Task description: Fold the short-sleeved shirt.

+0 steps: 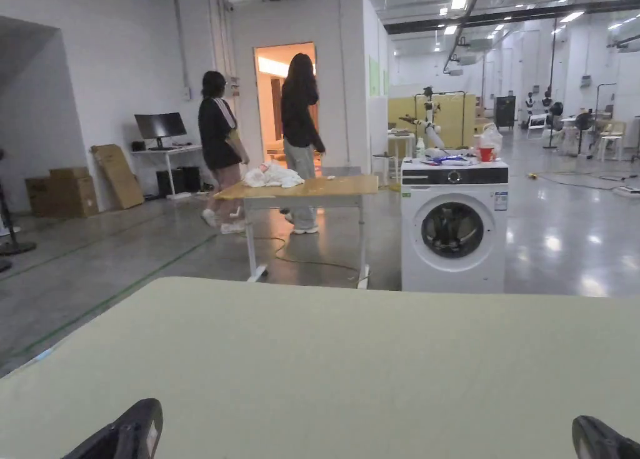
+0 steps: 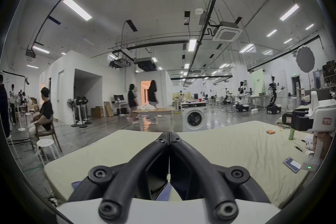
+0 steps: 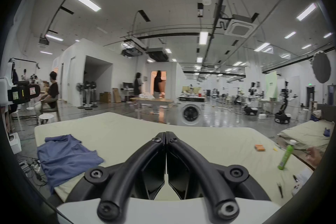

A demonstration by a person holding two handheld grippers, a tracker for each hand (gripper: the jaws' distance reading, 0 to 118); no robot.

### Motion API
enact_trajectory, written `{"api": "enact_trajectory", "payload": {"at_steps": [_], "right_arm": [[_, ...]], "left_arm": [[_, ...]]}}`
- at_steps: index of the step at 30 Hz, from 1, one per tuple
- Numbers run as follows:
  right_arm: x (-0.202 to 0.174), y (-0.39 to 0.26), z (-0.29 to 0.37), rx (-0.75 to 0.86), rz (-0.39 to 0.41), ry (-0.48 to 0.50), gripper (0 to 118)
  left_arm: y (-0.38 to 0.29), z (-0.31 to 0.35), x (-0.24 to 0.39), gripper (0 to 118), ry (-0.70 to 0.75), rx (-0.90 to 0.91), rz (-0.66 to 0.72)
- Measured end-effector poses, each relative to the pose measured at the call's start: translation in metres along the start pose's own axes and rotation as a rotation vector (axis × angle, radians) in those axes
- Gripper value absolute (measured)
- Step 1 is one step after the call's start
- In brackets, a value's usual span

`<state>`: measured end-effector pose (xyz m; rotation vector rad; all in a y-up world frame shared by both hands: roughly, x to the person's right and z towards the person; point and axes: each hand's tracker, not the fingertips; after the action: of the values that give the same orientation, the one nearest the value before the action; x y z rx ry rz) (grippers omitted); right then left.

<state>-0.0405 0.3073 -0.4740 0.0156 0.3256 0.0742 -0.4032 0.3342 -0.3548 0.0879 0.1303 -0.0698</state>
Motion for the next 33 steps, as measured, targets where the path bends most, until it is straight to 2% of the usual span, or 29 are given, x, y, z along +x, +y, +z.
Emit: {"api": "enact_trajectory", "payload": {"at_steps": [5,8,13,16,20,24,26,28,29,33], "right_arm": [[-0.043,0.000,-0.021,0.004,0.006,0.143,0],[-0.062,-0.002,-0.029,-0.005,0.007,0.185,0],[-0.075,-0.010,-0.036,-0.049,-0.048,0.243,0],[-0.077,-0.017,-0.040,-0.095,-0.073,0.279,0],[-0.081,-0.029,-0.039,-0.138,-0.066,0.312,0],[-0.084,-0.043,-0.041,-0.187,-0.056,0.324,0],[-0.083,-0.049,-0.040,-0.207,-0.040,0.315,0],[-0.080,-0.054,-0.036,-0.225,-0.012,0.288,0],[-0.077,-0.057,-0.034,-0.239,-0.004,0.279,0],[-0.064,-0.070,-0.033,-0.318,-0.001,0.238,0]], "left_arm": [[-0.004,0.029,-0.027,0,0.118,-0.045,-0.012],[-0.009,0.038,-0.040,0,0.163,-0.088,-0.008],[-0.022,0.039,-0.056,7,0.196,-0.168,-0.057],[-0.029,0.039,-0.064,20,0.182,-0.212,-0.068],[-0.044,0.018,-0.080,58,0.159,-0.325,-0.027],[-0.076,-0.033,-0.104,80,0.076,-0.463,0.028],[-0.103,-0.068,-0.121,84,0.024,-0.575,0.093],[-0.134,-0.101,-0.133,98,-0.024,-0.644,0.130],[-0.152,-0.122,-0.140,100,-0.032,-0.690,0.152],[-0.220,-0.193,-0.164,100,-0.069,-0.859,0.208]]}}
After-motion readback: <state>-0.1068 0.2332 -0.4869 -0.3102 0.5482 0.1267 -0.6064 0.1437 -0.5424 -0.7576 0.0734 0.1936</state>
